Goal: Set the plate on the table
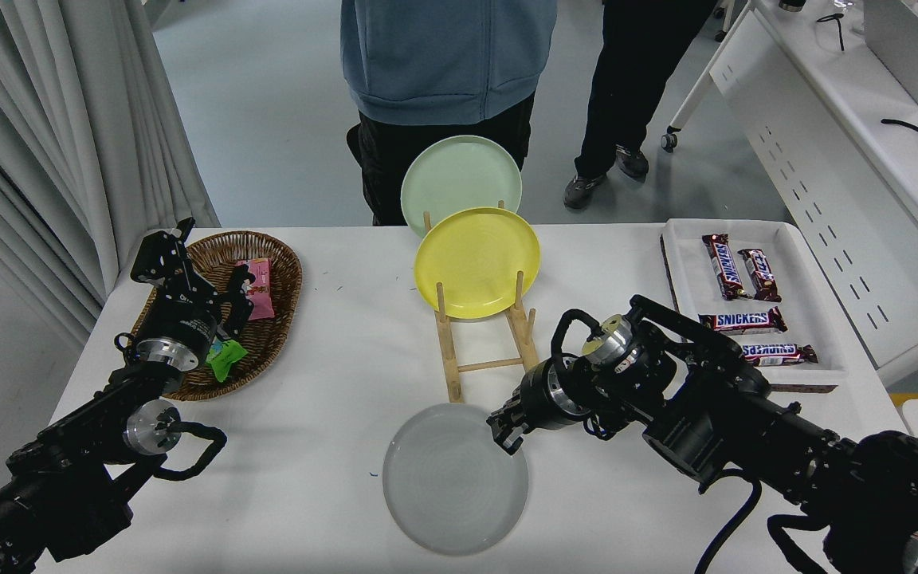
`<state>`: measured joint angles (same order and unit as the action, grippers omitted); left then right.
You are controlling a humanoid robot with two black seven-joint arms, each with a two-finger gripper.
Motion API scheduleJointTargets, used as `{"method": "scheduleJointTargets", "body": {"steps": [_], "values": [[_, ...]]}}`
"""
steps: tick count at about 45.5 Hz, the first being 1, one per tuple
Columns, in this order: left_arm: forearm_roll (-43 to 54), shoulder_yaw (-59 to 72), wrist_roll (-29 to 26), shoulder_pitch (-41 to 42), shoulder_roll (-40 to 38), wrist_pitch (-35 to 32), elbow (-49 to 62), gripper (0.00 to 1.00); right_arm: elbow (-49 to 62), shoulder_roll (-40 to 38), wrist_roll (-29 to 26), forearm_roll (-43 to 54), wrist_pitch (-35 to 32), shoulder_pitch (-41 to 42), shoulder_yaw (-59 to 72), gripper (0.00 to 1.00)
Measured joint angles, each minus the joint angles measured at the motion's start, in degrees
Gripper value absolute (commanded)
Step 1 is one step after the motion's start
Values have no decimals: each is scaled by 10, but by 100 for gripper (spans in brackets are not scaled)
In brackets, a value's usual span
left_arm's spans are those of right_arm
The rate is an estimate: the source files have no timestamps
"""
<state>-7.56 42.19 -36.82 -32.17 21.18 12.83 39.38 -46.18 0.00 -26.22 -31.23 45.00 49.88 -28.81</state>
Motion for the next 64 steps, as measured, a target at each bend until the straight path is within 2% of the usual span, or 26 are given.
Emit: {"method": "scheduleJointTargets", "body": {"steps": [25,27,35,38,46,47,64], "values": [[0,0,0,0,0,0,0,100,-1,0,-1,6,0,3,-12,0],[0,0,0,0,0,0,0,100,-1,0,-1,6,0,3,-12,9],[0,0,0,0,0,0,0,100,-1,0,-1,5,0,4,-13,12],[0,0,0,0,0,0,0,100,-1,0,-1,6,0,4,-13,27],[0,0,0,0,0,0,0,100,-1,0,-1,7,0,4,-14,96],[0,0,0,0,0,0,0,100,-1,0,-1,7,0,4,-14,99],[0,0,0,0,0,0,0,100,-5,0,-1,5,0,7,-11,99]]}}
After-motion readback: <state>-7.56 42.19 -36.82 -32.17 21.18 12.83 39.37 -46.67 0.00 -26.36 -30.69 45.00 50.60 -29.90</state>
